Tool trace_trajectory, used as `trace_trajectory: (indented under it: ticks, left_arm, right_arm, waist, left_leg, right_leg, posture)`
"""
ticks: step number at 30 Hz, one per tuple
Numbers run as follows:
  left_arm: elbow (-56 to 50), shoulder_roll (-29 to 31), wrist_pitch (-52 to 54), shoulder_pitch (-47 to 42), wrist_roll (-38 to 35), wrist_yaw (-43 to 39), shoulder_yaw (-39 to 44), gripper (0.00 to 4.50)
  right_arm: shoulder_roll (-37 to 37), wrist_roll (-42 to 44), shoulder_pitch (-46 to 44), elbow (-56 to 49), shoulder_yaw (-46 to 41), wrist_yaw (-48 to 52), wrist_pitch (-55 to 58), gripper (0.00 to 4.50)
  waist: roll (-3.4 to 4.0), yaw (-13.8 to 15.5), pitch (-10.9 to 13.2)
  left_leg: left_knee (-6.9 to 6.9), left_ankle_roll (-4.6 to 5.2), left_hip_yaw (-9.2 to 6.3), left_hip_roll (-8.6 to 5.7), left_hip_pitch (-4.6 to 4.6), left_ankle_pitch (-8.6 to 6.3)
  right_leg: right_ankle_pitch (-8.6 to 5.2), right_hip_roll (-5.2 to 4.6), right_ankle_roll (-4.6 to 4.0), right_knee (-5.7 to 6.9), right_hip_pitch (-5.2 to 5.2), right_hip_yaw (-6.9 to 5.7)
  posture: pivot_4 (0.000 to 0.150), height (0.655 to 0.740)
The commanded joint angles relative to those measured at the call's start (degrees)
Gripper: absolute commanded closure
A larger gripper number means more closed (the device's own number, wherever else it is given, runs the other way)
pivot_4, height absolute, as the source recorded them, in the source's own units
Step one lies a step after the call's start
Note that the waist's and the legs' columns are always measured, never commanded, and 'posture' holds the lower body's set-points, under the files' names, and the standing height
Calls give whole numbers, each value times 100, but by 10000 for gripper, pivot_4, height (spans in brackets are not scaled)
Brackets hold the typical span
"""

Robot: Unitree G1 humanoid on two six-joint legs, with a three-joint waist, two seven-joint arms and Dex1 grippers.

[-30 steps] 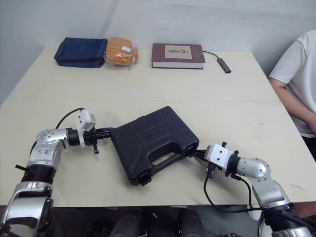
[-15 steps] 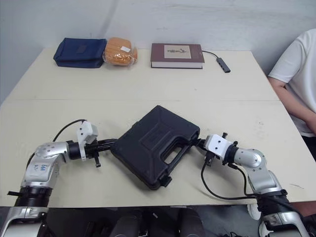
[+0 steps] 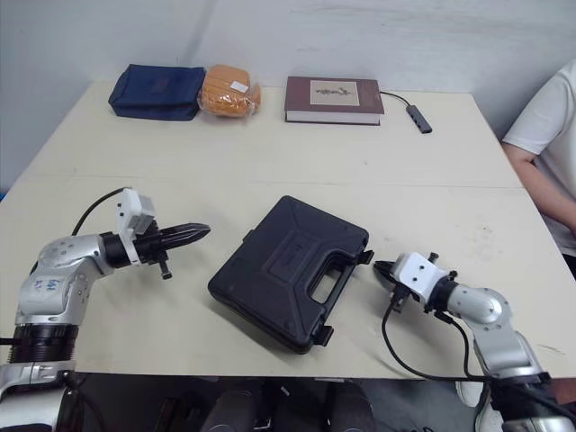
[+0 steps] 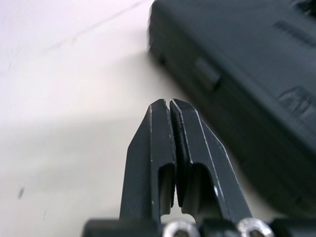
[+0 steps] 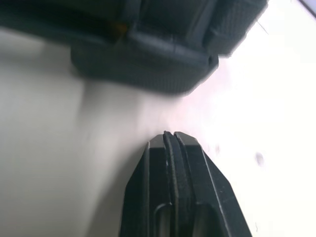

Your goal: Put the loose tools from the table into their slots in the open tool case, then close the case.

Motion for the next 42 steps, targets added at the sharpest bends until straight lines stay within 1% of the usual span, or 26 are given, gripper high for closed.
trace_trajectory:
  ticks: [1,3,6,9,11,14,16,18,20,21,24,25,27,33,37,42]
  left_arm:
    - [-729,-330,273,-498,-260,-11,-532,44527]
    - [-958,-586,358,-817,-203,-98,-1042,44527]
    - [-942,-809,301,-1208,195,-105,-1727,44527]
    - [-672,-1032,159,-1460,482,41,-2051,44527]
    - [-317,-1435,102,-1761,744,266,-2368,44527]
    - [320,-2061,19,-2223,1204,558,-2853,44527]
    - [678,-2365,72,-2414,1383,730,-2968,44527]
    - [1139,-2570,18,-2575,1681,881,-3166,44527]
    - [1341,-2625,-74,-2630,1828,918,-3245,44527]
    - [1424,-2655,45,-2626,1864,936,-3260,44527]
    - [1771,-2573,230,-2498,2388,1051,-3644,44527]
    - [1839,-2580,293,-2401,2449,1104,-3689,44527]
    - [1869,-2595,430,-2234,2483,1111,-3756,44527]
    - [1963,-2647,602,-2141,2591,1063,-3942,44527]
    - [2180,-2688,634,-2011,2732,1056,-4091,44527]
    - [2263,-2636,614,-1914,2811,1021,-4132,44527]
  right_arm:
    - [-83,92,563,-527,-468,-224,262,45000]
    - [-2,124,858,-831,-675,-404,300,45000]
    - [93,139,1082,-1210,-810,-596,403,45000]
    - [181,115,1150,-1472,-830,-740,505,45000]
    - [293,114,1172,-1658,-837,-880,529,45000]
    - [430,80,1136,-1901,-760,-1000,580,45000]
    - [489,59,1087,-2007,-703,-1039,645,45000]
    - [523,51,1002,-2131,-636,-1052,747,45000]
    - [527,54,960,-2190,-608,-1059,819,45000]
    - [518,44,947,-2217,-601,-1056,844,45000]
    - [476,64,894,-2371,-619,-1039,975,45000]
    - [464,83,868,-2438,-623,-1024,1029,45000]
    - [443,112,823,-2548,-614,-988,1149,45000]
    - [429,102,788,-2642,-604,-937,1351,45000]
    - [366,97,849,-2537,-822,-976,1477,45000]
    - [477,54,812,-2294,-528,-958,1543,45000]
  waist:
    - [0,12,0]
    - [1,-6,0]
    - [2,-22,1]
    - [15,-85,8]
    - [20,-88,11]
    - [22,-13,13]
    - [22,12,13]
    - [24,-18,14]
    - [25,-30,14]
    - [25,-20,15]
    - [25,-14,14]
    - [25,-13,13]
    - [25,-12,6]
    - [17,-10,-27]
    - [15,1,-44]
    - [13,-6,-125]
  left_leg:
    - [-1,0,-1,0,-2,0]
    - [-3,-2,2,1,-4,-1]
    - [-6,15,6,2,-4,9]
    - [-7,27,23,11,6,17]
    - [-7,25,24,18,8,16]
    - [-7,24,20,19,4,17]
    - [-4,31,18,12,-2,19]
    - [-4,41,20,10,-7,15]
    - [-4,41,24,17,-8,15]
    - [-4,41,25,18,-7,16]
    - [-2,41,23,19,-6,19]
    - [0,41,23,20,-2,19]
    - [0,44,20,20,7,14]
    - [0,43,11,19,9,10]
    - [0,44,8,18,9,9]
    - [-1,43,3,18,14,1]
  right_leg:
    - [1,2,1,-2,1,-2]
    - [1,9,2,-9,2,-3]
    - [1,21,3,-10,2,-3]
    - [1,37,2,-8,1,9]
    - [0,44,1,-8,-1,19]
    - [0,51,0,-9,-3,19]
    - [1,71,2,-12,-4,17]
    - [5,71,8,-25,-4,22]
    - [4,74,8,-28,-7,23]
    - [4,79,7,-27,-9,22]
    - [2,75,4,-21,-8,22]
    - [2,74,4,-21,-4,22]
    - [2,41,4,-21,6,22]
    - [2,32,3,-22,11,14]
    - [2,30,3,-23,14,8]
    - [0,28,0,-32,22,4]
  posture:
    - [1500,7400]
    - [1500,7400]
    - [1500,7400]
    - [1500,7400]
    - [1500,7400]
    - [1500,7400]
    - [1500,7400]
    - [1500,7400]
    - [1500,7400]
    - [1500,7400]
    - [1500,7400]
    - [1500,7400]
    - [1500,7400]
    - [1500,7400]
    - [1500,7400]
    - [1500,7400]
